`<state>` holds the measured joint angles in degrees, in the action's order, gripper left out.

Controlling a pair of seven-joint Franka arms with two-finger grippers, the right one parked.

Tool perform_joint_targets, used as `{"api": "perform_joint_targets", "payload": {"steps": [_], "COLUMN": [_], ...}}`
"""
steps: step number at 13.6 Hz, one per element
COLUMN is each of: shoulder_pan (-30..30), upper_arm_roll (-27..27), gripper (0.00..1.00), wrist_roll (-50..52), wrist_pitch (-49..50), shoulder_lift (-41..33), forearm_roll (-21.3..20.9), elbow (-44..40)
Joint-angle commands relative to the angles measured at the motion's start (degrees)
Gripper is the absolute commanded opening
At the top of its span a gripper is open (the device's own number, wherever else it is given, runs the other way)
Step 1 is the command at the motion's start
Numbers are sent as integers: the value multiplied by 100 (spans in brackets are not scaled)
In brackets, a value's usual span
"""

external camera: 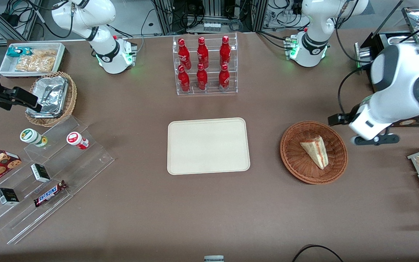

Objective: Place sandwich from basket to tray
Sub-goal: 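Lower the open left gripper over the wrapped sandwich in the wicker basket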

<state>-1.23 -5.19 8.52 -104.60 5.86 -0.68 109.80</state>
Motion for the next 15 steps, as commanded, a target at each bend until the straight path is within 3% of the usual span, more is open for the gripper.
{"api": "perform_joint_targets", "payload": {"steps": [1,4,7,10,15], "shoulder_pan": [-53,-53,-131,-237,-237], "upper_arm_roll": [26,26,26,26,26], "gripper": [100,100,100,100,100], "wrist_roll": [-43,88,920,2308,3400], "wrist_pitch": [-1085,-1965,-2678,-3056,-3145], "shoulder_lift": [-33,143,143,213,345], "forearm_roll": [-90,-90,-90,-90,16], "elbow": [821,1244,1640,1737,1729]}}
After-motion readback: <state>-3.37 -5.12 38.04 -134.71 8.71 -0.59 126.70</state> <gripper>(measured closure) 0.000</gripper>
